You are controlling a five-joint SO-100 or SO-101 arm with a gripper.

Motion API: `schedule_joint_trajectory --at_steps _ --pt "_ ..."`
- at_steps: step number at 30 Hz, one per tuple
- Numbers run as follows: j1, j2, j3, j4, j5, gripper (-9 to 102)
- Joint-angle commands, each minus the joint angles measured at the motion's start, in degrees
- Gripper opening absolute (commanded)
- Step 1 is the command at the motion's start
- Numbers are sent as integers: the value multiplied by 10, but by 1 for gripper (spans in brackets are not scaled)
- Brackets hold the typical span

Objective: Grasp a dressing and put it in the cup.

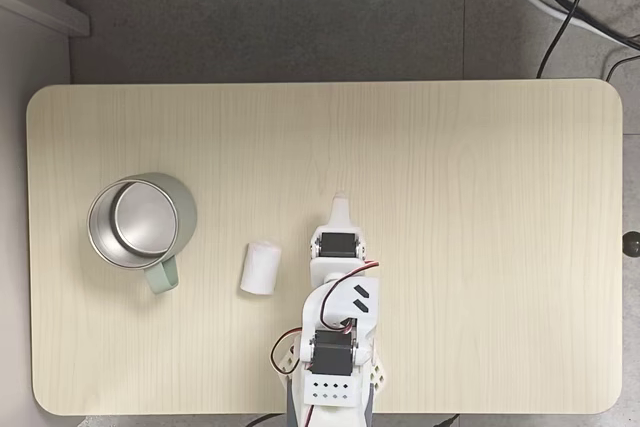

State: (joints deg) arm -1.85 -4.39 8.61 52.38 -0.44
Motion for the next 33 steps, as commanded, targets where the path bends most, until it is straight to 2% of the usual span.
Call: schedule_joint_trajectory --at_steps 1,25,33 --pt "12 -5 8 9 13 0" --pt "18 -5 11 11 -1 0" --pt "13 -6 168 98 -71 0"
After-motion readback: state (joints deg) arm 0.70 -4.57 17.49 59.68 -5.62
